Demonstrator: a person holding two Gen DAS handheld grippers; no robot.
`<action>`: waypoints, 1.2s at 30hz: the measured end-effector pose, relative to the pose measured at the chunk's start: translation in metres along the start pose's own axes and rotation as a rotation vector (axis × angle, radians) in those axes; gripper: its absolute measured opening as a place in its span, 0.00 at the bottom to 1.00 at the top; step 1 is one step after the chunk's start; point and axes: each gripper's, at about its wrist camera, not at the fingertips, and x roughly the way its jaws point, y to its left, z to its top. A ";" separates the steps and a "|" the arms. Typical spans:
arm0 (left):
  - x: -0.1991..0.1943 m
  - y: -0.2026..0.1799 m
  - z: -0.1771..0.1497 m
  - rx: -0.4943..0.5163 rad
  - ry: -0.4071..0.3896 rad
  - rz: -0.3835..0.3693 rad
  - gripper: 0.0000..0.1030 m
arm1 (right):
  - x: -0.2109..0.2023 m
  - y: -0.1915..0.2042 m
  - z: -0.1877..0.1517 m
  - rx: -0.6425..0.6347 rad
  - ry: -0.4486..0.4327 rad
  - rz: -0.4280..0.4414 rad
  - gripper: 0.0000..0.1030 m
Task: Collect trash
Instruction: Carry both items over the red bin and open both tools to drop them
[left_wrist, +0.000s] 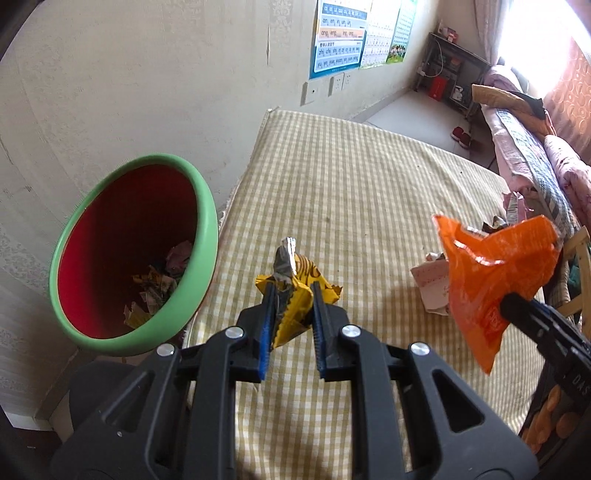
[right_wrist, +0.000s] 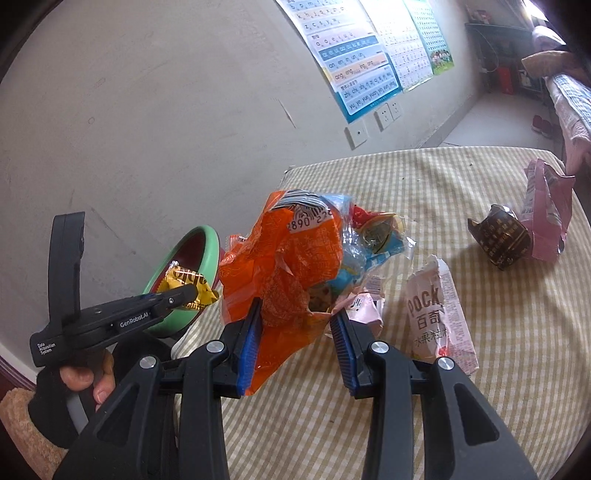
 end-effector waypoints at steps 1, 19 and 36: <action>-0.001 -0.001 0.001 -0.001 -0.005 0.001 0.17 | 0.000 0.001 -0.001 -0.003 0.002 0.000 0.35; -0.007 0.027 0.008 -0.087 -0.032 0.012 0.17 | 0.007 0.036 -0.011 -0.107 0.054 0.024 0.35; -0.034 0.099 0.005 -0.164 -0.126 0.055 0.17 | 0.026 0.091 0.014 -0.200 0.090 -0.052 0.35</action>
